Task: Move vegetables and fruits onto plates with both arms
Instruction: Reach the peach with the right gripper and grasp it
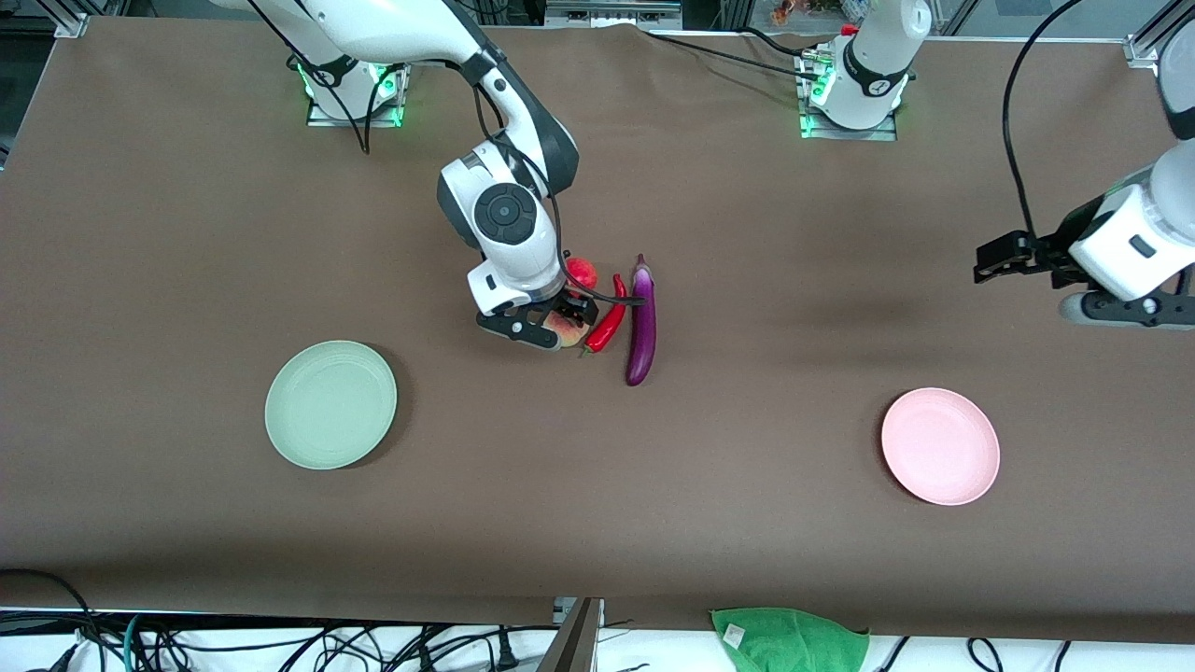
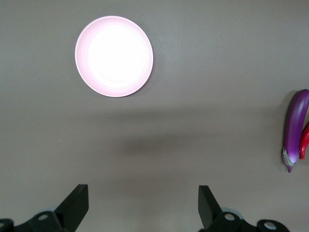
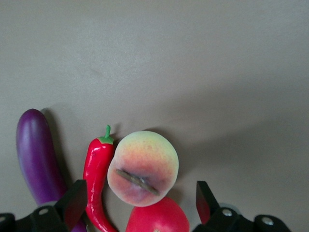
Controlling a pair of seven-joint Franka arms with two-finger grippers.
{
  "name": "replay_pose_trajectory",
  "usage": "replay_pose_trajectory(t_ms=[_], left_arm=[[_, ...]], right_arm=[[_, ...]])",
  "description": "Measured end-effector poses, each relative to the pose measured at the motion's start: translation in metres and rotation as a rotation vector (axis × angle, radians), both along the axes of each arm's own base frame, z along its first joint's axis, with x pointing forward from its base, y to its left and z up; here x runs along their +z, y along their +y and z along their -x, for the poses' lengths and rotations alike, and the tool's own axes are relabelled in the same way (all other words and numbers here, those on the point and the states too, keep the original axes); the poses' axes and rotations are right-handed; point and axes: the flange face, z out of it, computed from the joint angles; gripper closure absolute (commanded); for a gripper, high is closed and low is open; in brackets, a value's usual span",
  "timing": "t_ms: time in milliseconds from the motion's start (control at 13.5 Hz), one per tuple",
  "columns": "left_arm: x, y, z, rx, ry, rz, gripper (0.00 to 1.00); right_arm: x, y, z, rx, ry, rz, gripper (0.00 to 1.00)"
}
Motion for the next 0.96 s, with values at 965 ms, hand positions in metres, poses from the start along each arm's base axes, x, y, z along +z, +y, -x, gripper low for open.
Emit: replay_pose_trajectory(t_ms=[965], left_arm=[[-0.138,-0.086,-0.010,-0.064,-0.047,0.070,0.00]], right_arm=[[-0.057,0.003,0.009,-0.012,-0.038,-0.012,0.16]])
